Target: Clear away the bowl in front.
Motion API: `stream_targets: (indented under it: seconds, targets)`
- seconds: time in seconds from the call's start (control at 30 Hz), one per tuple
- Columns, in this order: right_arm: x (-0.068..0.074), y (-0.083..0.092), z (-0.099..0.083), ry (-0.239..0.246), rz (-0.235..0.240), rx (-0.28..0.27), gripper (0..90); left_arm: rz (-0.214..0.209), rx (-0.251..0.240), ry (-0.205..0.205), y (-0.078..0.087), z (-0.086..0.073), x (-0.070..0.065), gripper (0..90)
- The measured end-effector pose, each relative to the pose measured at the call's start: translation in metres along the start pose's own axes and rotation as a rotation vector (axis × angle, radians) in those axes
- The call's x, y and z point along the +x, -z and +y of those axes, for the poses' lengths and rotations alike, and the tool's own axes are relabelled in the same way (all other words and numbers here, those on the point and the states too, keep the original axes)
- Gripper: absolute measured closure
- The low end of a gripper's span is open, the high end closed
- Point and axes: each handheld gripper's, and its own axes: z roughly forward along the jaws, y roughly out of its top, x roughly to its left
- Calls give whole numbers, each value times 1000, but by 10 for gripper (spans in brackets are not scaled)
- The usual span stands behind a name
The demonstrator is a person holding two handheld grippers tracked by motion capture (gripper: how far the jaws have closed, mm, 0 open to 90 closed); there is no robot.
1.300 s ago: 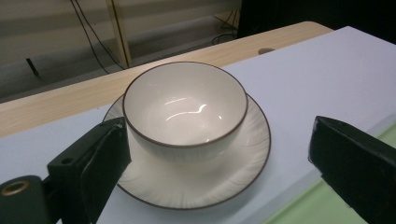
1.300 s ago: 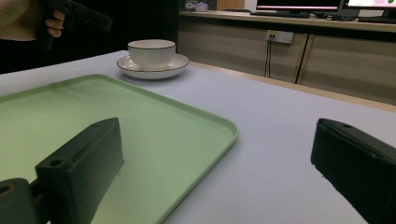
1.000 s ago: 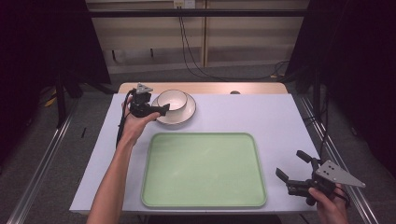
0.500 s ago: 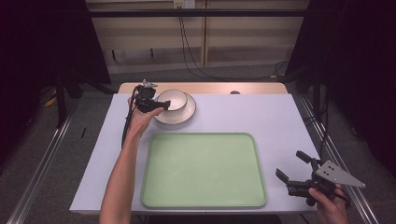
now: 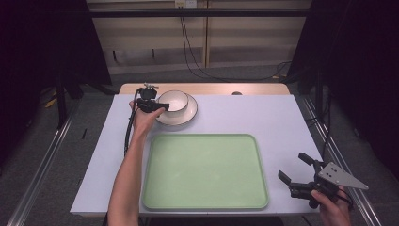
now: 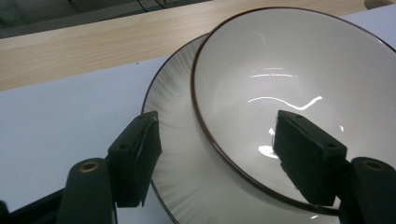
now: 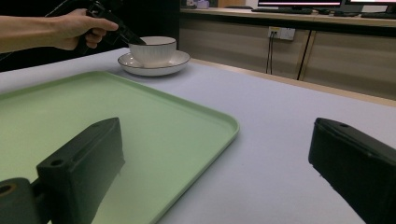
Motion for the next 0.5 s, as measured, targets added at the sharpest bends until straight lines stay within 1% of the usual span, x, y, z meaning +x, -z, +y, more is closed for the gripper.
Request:
stream_targets:
  seconds: [0.07, 0.1, 0.13, 0.17, 0.2, 0.27, 0.3, 0.33, 0.37, 0.4, 0.43, 0.47, 0.5]
  targets:
    - [0, 0, 0, 3, 1, -1, 27, 12, 18, 2, -1, 0, -2, 336]
    - [0, 0, 0, 2, 1, -1, 27, -5, 37, 7, -3, 0, -1, 362]
    - [0, 0, 0, -2, 1, 0, 27, -9, 47, 34, -4, -1, -1, 366]
    - [0, 0, 0, -2, 1, 0, 27, -9, 47, 34, -4, -1, -1, 397]
    - [0, 1, 0, 2, -3, 0, 27, 1, 83, 15, -6, -1, -3, 424]
    - [0, 0, 0, 0, 1, -1, 27, 4, 91, 14, -7, -1, -5, 489]
    - [0, 0, 0, 0, 2, -1, 27, -4, 98, 14, -6, 0, -4, 499]
    - [0, 0, 0, 0, 2, -3, 27, -4, 89, 28, -7, -1, -5, 515]
    - [0, 0, 0, 0, 2, -3, 27, -11, 108, 26, -6, -1, -3, 515]
    - [0, 0, 0, 2, 0, -2, 27, -16, 115, 36, -7, -1, -2, 558]
    - [0, 0, 0, 1, 1, -1, 27, -20, 106, 52, -7, -1, -1, 576]
    - [0, 0, 0, 1, 0, -1, 27, -24, 115, 73, -6, 0, 2, 599]
    - [0, 0, 0, 1, 0, -1, 27, -24, 115, 73, -6, 0, 2, 619]
